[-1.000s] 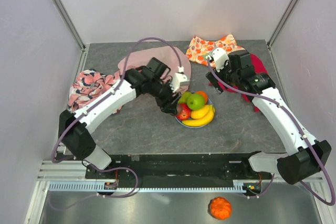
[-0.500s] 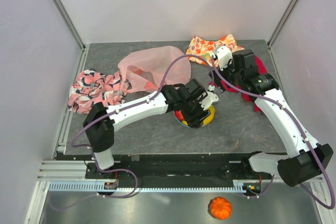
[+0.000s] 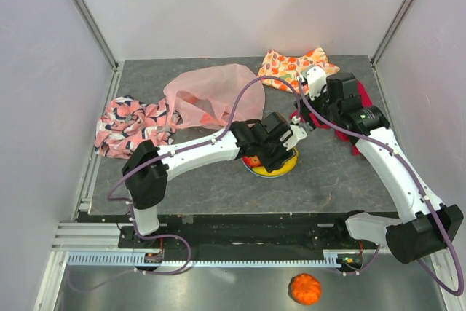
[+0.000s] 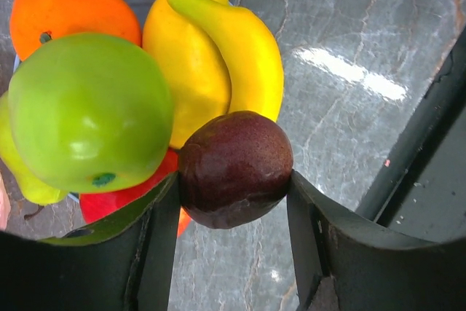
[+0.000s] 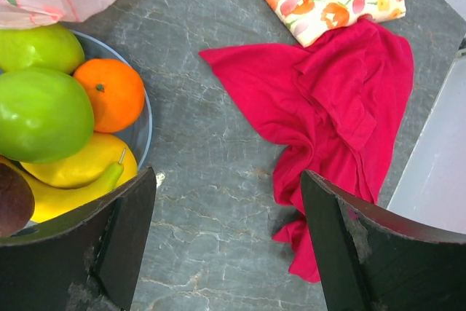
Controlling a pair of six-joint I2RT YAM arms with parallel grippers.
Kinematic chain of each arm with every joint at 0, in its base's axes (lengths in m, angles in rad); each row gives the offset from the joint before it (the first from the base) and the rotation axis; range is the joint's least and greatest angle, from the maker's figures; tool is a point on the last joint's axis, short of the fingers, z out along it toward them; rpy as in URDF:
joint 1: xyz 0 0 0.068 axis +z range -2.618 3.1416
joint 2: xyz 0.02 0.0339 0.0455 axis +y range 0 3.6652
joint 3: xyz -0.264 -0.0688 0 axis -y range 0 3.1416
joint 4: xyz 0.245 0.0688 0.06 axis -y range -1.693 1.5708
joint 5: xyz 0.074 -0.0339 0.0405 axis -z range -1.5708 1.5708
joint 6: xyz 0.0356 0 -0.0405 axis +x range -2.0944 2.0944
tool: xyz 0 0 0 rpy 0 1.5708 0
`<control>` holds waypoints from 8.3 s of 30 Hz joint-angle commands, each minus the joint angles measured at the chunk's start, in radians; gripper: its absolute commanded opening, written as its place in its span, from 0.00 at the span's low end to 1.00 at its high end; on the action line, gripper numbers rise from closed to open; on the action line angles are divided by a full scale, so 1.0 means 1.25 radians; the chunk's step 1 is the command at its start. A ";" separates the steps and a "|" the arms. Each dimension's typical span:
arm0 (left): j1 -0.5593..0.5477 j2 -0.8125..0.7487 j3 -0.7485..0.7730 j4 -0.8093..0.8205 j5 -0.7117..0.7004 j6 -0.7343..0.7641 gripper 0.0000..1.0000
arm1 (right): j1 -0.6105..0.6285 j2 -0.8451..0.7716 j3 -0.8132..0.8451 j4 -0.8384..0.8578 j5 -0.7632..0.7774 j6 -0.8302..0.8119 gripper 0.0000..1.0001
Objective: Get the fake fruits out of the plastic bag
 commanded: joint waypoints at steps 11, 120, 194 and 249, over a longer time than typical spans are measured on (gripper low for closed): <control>0.009 0.036 0.011 0.017 -0.076 -0.053 0.66 | 0.003 -0.030 -0.011 -0.008 -0.051 0.010 0.88; 0.764 -0.428 -0.056 -0.074 0.275 -0.090 0.93 | 0.576 0.269 0.158 -0.298 -0.129 -0.320 0.07; 0.807 -0.439 -0.109 -0.075 0.307 -0.077 0.93 | 0.637 0.413 -0.023 -0.142 -0.050 -0.346 0.65; 0.807 -0.396 -0.082 -0.056 0.355 -0.106 0.92 | 0.613 0.305 -0.109 -0.113 0.386 -0.384 0.73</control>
